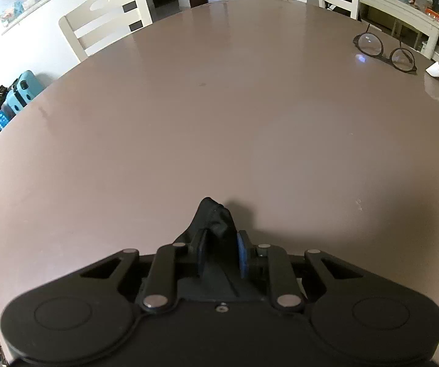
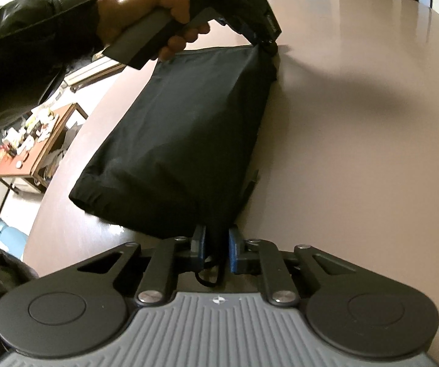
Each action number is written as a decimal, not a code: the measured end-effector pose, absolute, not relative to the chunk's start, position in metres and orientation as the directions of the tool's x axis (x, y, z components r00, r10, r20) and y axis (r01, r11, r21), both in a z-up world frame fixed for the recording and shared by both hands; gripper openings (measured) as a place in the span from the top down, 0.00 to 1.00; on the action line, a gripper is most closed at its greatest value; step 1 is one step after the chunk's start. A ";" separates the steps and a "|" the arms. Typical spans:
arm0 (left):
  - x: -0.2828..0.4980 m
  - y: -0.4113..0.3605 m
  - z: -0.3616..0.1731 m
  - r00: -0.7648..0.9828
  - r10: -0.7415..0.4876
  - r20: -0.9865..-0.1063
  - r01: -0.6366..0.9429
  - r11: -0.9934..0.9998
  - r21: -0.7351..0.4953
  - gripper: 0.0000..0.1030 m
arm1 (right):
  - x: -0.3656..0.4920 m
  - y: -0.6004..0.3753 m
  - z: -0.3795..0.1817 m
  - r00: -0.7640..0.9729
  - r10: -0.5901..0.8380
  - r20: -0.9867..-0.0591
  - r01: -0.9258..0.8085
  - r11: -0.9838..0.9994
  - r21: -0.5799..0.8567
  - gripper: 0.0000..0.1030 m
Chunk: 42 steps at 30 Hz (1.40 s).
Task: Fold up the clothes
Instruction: 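Fold the shorts over and open the left tool to release them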
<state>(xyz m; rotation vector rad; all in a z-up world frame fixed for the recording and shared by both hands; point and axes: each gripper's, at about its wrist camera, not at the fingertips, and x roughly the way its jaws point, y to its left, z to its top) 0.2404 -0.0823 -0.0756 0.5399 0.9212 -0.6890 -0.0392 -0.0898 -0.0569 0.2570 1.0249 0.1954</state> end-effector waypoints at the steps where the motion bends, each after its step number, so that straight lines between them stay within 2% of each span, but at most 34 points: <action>1: 0.240 -0.082 -0.075 0.423 -0.301 -0.855 0.733 0.669 0.128 0.80 | -0.040 -0.091 -0.055 0.507 0.279 -0.816 -0.037 0.952 0.303 0.87; 4: 0.243 -0.081 -0.072 0.407 -0.319 -0.856 0.727 0.681 0.092 0.76 | -0.040 -0.092 -0.053 0.511 0.269 -0.817 -0.039 0.956 0.290 0.86; 5: 0.249 -0.073 -0.064 0.397 -0.357 -0.845 0.716 0.697 0.042 0.74 | -0.041 -0.093 -0.052 0.505 0.275 -0.818 -0.042 0.954 0.295 0.81; 7: 0.253 -0.060 -0.054 0.435 -0.362 -0.824 0.684 0.728 0.041 0.61 | -0.044 -0.098 -0.049 0.502 0.288 -0.815 -0.045 0.950 0.308 0.76; 8: 0.256 -0.045 -0.043 0.453 -0.378 -0.808 0.678 0.734 0.036 0.57 | -0.046 -0.100 -0.047 0.505 0.294 -0.811 -0.044 0.948 0.316 0.69; 11: 0.251 -0.016 -0.030 0.446 -0.424 -0.789 0.739 0.671 0.057 0.57 | -0.051 -0.107 -0.030 0.613 0.252 -0.749 -0.037 0.956 0.291 0.66; 13: 0.246 0.000 -0.031 0.442 -0.410 -0.798 0.762 0.641 0.092 0.59 | -0.045 -0.109 -0.022 0.663 0.258 -0.703 -0.041 0.950 0.311 0.66; 15: 0.240 0.019 -0.041 0.438 -0.365 -0.821 0.777 0.613 0.142 0.72 | -0.030 -0.102 -0.022 0.663 0.298 -0.687 -0.089 0.942 0.323 0.66; 17: 0.236 0.033 -0.046 0.442 -0.341 -0.830 0.770 0.619 0.156 0.72 | -0.013 -0.086 -0.024 0.634 0.353 -0.688 -0.195 0.934 0.299 0.67; 19: 0.233 0.046 -0.049 0.432 -0.354 -0.830 0.767 0.628 0.132 0.72 | 0.005 -0.054 -0.023 0.637 0.356 -0.683 -0.319 0.929 0.186 0.66; 20: 0.232 0.052 -0.053 0.430 -0.349 -0.833 0.762 0.635 0.127 0.72 | 0.014 -0.044 -0.026 0.614 0.398 -0.681 -0.357 0.910 0.210 0.72; 21: 0.232 0.056 -0.058 0.427 -0.340 -0.838 0.759 0.638 0.127 0.72 | 0.022 -0.034 -0.028 0.588 0.440 -0.679 -0.393 0.889 0.235 0.83; 22: 0.233 0.057 -0.059 0.425 -0.337 -0.840 0.759 0.638 0.128 0.72 | 0.031 -0.024 -0.031 0.560 0.480 -0.675 -0.429 0.865 0.260 0.87; 28: 0.242 0.072 -0.075 0.417 -0.331 -0.847 0.740 0.664 0.105 0.71 | 0.051 0.018 -0.059 0.425 0.510 -0.748 -0.540 0.806 0.242 0.87; 36: 0.245 0.079 -0.070 0.441 -0.341 -0.830 0.713 0.695 0.093 0.70 | 0.047 0.008 -0.045 0.360 0.581 -0.729 -0.605 0.741 0.291 0.87; 39: 0.240 0.087 -0.062 0.452 -0.384 -0.805 0.695 0.717 0.048 0.70 | 0.060 -0.027 -0.031 0.496 0.542 -0.678 -0.490 0.820 0.297 0.87; 40: 0.239 0.091 -0.060 0.463 -0.385 -0.798 0.678 0.734 0.039 0.70 | 0.076 -0.057 -0.029 0.584 0.466 -0.665 -0.344 0.884 0.318 0.87; 42: 0.242 0.094 -0.060 0.460 -0.398 -0.794 0.651 0.759 -0.003 0.70 | 0.098 -0.087 -0.030 0.667 0.319 -0.673 -0.170 0.945 0.279 0.90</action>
